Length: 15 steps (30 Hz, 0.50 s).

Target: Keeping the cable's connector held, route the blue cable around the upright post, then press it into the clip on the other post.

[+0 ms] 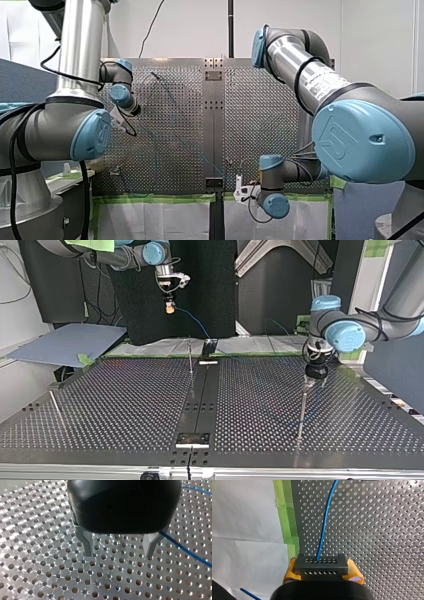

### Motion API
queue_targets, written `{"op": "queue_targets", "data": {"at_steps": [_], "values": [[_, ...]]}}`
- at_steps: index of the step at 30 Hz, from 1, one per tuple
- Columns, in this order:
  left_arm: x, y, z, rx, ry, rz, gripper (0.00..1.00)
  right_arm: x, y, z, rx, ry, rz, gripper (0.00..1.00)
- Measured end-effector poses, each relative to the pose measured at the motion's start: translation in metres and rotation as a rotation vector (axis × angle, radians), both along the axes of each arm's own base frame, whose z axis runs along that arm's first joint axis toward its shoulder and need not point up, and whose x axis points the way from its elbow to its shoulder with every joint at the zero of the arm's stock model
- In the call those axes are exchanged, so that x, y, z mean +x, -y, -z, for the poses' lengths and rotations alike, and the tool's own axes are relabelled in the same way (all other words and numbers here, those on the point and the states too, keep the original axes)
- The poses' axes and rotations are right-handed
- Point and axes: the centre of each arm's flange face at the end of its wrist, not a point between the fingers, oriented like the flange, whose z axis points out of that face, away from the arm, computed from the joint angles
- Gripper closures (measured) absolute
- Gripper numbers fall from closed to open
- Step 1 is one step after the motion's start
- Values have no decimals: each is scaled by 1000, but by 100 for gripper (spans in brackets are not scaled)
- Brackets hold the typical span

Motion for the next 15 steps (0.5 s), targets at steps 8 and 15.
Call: {"op": "queue_targets", "data": {"at_steps": [8,15], "values": [[-21,2,-6,-3,21,23,2,1,0,0,-2,2,-2,100],[-34,11,-17,-10,47,75,2,1,0,0,-3,2,-3,100]]}}
